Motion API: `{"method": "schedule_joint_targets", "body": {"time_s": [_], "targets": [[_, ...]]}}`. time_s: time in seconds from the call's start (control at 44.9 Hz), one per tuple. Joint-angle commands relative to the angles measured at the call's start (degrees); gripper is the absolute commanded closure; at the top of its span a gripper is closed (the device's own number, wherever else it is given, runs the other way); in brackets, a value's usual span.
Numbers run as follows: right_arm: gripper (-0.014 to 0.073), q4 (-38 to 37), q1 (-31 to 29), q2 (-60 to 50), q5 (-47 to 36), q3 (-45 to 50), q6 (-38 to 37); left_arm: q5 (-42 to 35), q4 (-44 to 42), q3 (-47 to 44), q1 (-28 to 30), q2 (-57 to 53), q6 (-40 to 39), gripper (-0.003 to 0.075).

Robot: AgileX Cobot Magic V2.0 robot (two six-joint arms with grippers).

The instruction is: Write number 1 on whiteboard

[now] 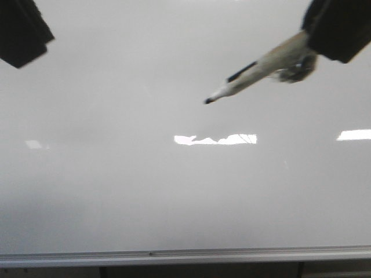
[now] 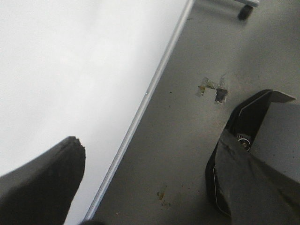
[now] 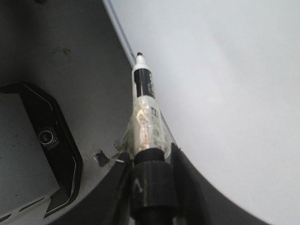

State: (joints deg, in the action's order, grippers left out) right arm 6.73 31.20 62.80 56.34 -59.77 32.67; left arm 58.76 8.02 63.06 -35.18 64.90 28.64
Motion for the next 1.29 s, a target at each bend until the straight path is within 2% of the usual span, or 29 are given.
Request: {"method": "schedule_joint_targets", "body": {"time_s": [0.0,0.2,0.356,0.512,0.735,0.824,0.913,1.113,1.158,1.269], "targets": [[0.0571,-6.7,-3.7,-3.7,2.0,-2.0,-11.3,-1.3,0.7,1.7,3.8,-3.7,-4.5,0.0164],[0.0571,-15.4,-11.9,-10.0,6.5,-1.6,-30.6,0.2,0.7,1.6,11.3,-7.8,-11.5,0.0164],[0.0571,-18.0,-17.1,-18.0,0.3,5.1,-40.6,0.5,0.7,0.4,15.0,-10.8,-12.9,0.0165],[0.0571,-21.4,-20.0,-24.0,-8.4,14.5,-45.7,0.4,0.5,-0.6,15.7,-11.7,-12.9,0.0165],[0.0571,-22.6,-21.7,-25.0,-16.6,22.1,-46.7,0.2,0.5,-0.6,15.7,-11.7,-12.9,0.0165],[0.0571,-24.5,-22.9,-24.9,-19.2,22.8,-49.4,0.2,0.4,-0.6,15.7,-11.7,-12.9,0.0165],[0.0571,-26.8,-25.3,-24.8,-20.2,22.8,-50.9,-0.2,0.4,-0.6,15.7,-11.7,-12.9,0.0165],[0.0571,-26.2,-31.8,-18.9,-19.5,22.8,-50.7,-0.2,0.1,-0.6,15.7,-11.7,-12.9,0.0165],[0.0571,-24.9,-32.2,-17.4,-19.4,22.7,-49.7,-0.2,0.1,-0.6,15.7,-11.7,-12.9,0.0165],[0.0571,-17.1,-32.0,-13.6,-18.0,21.5,-40.7,-0.2,0.1,-0.6,15.7,-11.7,-12.9,0.0165]]}}
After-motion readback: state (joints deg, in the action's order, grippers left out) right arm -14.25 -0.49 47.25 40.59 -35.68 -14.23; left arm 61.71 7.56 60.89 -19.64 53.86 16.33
